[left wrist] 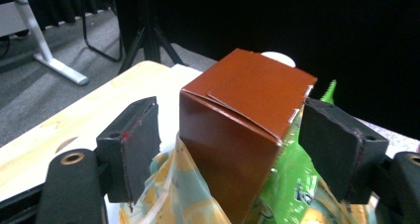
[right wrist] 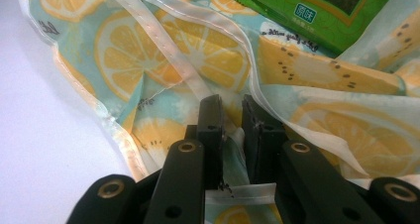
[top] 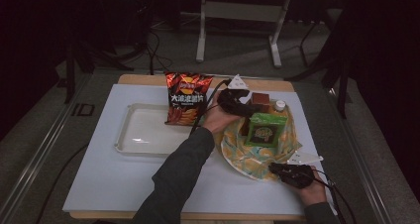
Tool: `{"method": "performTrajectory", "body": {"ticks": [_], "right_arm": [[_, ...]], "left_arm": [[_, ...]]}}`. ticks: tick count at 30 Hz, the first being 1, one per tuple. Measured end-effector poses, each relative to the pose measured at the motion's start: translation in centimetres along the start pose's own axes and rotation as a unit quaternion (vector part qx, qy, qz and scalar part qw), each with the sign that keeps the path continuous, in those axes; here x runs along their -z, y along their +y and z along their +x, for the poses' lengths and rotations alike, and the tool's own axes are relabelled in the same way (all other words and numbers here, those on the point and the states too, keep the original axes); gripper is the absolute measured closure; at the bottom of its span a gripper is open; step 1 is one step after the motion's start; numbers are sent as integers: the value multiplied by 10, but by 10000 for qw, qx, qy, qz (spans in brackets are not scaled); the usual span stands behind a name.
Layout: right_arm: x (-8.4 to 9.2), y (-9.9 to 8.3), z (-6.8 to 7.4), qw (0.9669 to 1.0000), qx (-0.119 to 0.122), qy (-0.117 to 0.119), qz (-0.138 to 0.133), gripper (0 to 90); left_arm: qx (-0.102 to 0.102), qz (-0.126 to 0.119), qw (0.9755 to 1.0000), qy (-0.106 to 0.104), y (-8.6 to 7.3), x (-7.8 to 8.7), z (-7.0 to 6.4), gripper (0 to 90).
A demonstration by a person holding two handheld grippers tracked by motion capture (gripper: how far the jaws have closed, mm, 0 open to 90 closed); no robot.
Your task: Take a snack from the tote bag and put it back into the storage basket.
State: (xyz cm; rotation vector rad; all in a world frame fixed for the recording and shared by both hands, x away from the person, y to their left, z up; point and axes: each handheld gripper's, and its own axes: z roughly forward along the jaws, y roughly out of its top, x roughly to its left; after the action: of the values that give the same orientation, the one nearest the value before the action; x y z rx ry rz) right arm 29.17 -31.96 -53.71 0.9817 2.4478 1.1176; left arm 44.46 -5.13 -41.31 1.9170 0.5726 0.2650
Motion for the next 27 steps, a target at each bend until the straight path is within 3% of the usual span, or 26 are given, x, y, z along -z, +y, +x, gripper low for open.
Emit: {"method": "performTrajectory", "body": {"ticks": [4,14,19,24,27], "right_arm": [[0,0,0,10000,-3,3,-1,789],[0,0,0,10000,0,22,-6,786],[0,0,-1,10000,-4,27,-6,786],[0,0,-1,10000,-5,27,-6,786],[0,0,-1,10000,-4,31,-5,785]], "left_arm": [[113,-25,9999,1,1,-8,3,229],[27,99,9999,-63,7,-25,-3,223],[-105,55,9999,-70,8,-24,-9,294],[-265,6,9996,53,4,-20,-15,343],[-245,-50,9997,-10,2,-18,-15,353]]}}
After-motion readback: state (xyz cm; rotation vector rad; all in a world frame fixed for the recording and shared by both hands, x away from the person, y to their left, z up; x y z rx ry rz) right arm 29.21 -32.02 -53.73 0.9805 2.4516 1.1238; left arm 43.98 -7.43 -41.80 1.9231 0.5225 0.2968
